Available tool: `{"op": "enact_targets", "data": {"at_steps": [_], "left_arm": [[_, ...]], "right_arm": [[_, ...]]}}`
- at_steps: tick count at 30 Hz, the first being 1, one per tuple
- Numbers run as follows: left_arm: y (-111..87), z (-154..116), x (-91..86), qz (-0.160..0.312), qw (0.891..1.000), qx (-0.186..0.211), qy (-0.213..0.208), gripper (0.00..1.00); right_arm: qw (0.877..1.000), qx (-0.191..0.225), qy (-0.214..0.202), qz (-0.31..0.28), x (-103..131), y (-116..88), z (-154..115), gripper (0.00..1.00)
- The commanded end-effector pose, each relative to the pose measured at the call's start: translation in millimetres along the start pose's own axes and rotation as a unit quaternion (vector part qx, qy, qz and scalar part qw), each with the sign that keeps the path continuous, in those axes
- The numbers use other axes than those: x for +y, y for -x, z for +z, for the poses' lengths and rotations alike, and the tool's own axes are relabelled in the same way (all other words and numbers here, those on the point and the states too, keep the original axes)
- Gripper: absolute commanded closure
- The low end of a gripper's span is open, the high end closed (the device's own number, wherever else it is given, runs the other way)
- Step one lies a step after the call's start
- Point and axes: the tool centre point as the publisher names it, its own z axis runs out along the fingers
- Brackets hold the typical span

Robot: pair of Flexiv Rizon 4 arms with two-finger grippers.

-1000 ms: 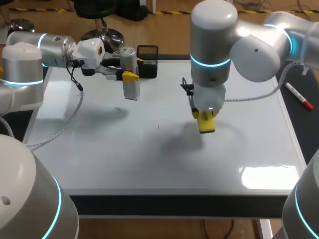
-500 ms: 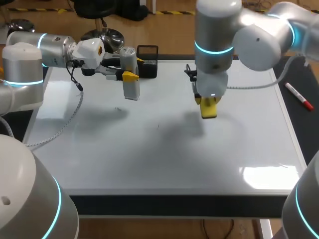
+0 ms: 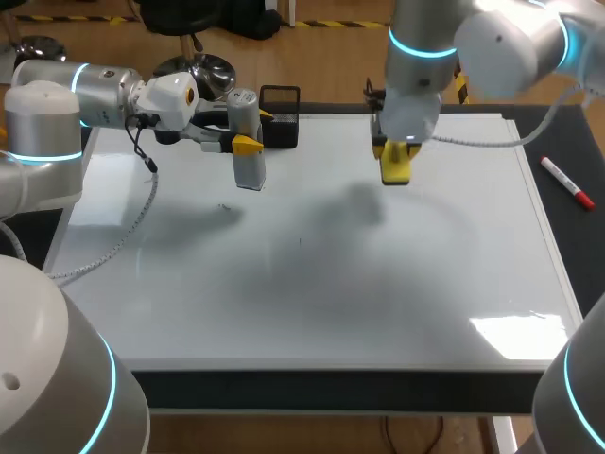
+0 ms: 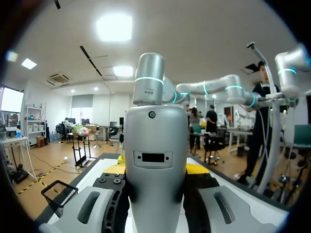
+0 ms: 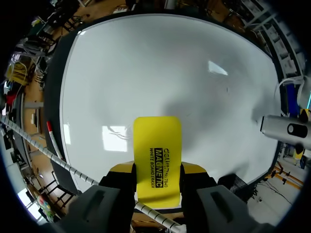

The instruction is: Pick up the inspection probe, press it on each red-marked spot on the whiteboard one by one, put down the probe, pick up the eraser, and wipe off all the red marks.

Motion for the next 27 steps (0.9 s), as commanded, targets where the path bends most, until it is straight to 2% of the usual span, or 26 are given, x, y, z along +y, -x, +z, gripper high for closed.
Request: {"op": "enact_targets", "data": {"at_steps": [1,3,9,18,27], "left_arm": [[-0.6,0,-1.0,0.001,1.000,-0.001,0.000,1.00],[-0.6,0,-1.0,0.001,1.000,-0.001,0.000,1.00],[-0.6,0,-1.0,0.001,1.000,-0.001,0.000,1.00],[-0.6,0,-1.0,0.001,1.000,-0.001,0.000,1.00],[-0.6,0,-1.0,0.001,1.000,-0.001,0.000,1.00]], "right_arm": [[1.000,-0.015,0.027,-0.004,-32,-5,6,1.00],[1.000,-0.006,0.025,-0.005,-43,-5,6,1.00],[0.999,-0.019,0.038,-0.007,-76,-4,9,1.00],[0.998,-0.025,0.055,-0.010,-114,3,17,1.00],[0.996,-0.048,0.072,-0.004,-134,15,29,1.00]]}}
